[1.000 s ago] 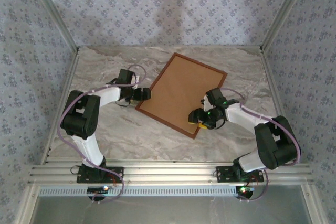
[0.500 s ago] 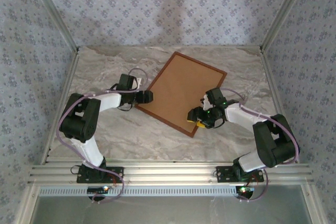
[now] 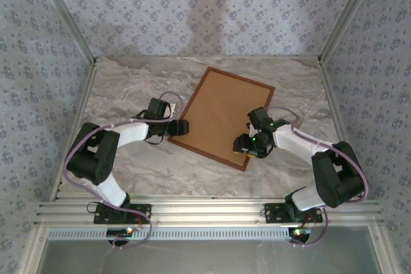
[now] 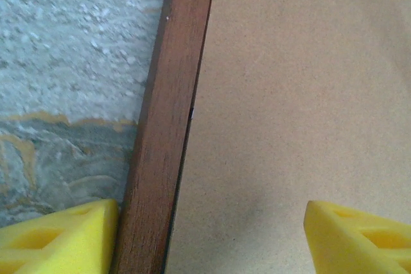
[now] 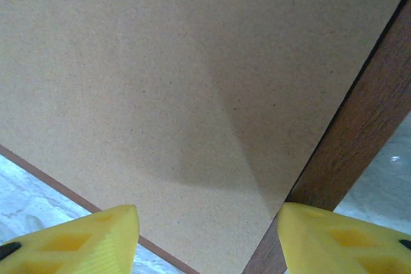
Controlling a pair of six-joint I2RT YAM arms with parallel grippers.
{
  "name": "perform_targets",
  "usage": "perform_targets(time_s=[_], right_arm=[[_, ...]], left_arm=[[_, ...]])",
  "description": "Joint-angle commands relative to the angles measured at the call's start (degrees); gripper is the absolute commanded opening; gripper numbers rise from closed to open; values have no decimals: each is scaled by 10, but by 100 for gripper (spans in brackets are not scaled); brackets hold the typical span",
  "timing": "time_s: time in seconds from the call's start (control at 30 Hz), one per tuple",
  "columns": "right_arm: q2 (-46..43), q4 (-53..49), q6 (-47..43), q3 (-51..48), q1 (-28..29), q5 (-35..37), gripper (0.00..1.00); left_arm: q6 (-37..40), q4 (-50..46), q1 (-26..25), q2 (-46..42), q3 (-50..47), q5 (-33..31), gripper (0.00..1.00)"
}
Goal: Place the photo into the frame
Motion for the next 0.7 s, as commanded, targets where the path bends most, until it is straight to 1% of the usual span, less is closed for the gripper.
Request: perform_targets(time_s=[0.0, 0.13, 0.4, 0.5, 0.57, 0.67], right_arm=[[0, -65, -43, 19, 3, 61, 62], [-1, -88, -59, 32, 1, 76, 64], [-17, -96, -80, 48, -13, 75, 65], [-12, -94, -84, 48, -23, 74, 68], [-11, -87, -86, 42, -36, 66, 68], [-7, -64, -84, 31, -52, 31, 69]], left_arm=[[-16, -74, -11, -14, -11, 2, 78], [-16, -78, 0, -18, -11, -23, 81], [-14, -72, 16, -35, -8, -33, 86], [-13, -69, 23, -43, -6, -41, 88], [-12, -65, 27, -45, -6, -41, 88], [-8, -63, 34, -39, 2, -38, 87]])
